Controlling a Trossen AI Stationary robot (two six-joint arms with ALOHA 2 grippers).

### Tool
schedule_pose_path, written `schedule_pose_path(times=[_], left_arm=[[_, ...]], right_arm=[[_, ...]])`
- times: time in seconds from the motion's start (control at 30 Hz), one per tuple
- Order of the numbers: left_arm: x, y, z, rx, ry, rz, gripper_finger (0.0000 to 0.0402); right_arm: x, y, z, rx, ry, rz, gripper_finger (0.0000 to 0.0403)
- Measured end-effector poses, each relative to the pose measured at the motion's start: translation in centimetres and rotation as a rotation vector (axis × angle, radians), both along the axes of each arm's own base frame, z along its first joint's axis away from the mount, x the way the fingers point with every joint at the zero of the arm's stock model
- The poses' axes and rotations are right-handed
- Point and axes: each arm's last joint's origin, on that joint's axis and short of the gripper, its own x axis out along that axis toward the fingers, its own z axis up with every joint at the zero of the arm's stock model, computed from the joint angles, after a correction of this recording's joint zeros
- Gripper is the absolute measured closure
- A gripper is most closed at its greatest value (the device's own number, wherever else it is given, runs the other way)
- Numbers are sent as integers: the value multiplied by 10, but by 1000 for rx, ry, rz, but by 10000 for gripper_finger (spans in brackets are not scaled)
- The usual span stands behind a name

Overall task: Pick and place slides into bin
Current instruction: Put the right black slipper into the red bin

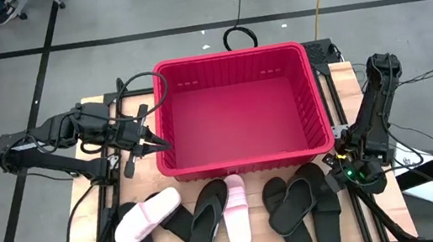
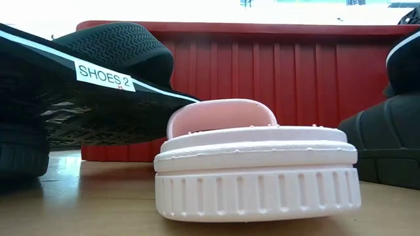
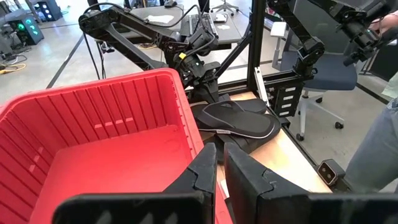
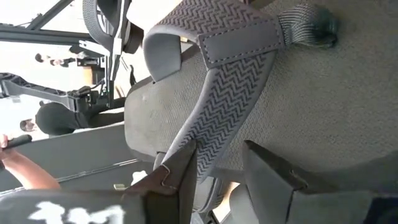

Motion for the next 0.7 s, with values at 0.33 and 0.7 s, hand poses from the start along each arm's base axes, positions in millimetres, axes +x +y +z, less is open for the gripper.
schedule_pose_path(times=[0.33,0.7], left_arm=[[0,0,0,0,-1,0,371],[0,0,0,0,0,0,371]], right_arm=[[2,1,9,-34,-71,-26,282],[2,-4,3,-141,-107,-48,283]])
